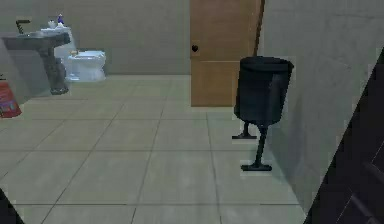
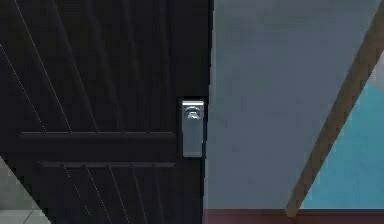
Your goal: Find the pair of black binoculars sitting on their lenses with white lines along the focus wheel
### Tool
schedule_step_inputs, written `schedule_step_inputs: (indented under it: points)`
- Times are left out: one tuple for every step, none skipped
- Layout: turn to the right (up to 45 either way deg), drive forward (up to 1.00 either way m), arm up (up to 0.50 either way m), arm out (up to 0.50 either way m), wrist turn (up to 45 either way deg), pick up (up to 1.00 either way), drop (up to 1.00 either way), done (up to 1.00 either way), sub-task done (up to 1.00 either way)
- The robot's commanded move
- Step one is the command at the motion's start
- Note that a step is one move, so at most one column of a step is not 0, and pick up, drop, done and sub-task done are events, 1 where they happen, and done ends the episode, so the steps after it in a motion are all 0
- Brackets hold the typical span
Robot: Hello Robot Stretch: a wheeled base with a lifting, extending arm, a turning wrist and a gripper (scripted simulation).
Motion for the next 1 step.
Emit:
schedule_step_inputs:
  points:
    - [-45.0,0.00,0.00,0.00,0.0,0.00,0.00,0.00,0.00]
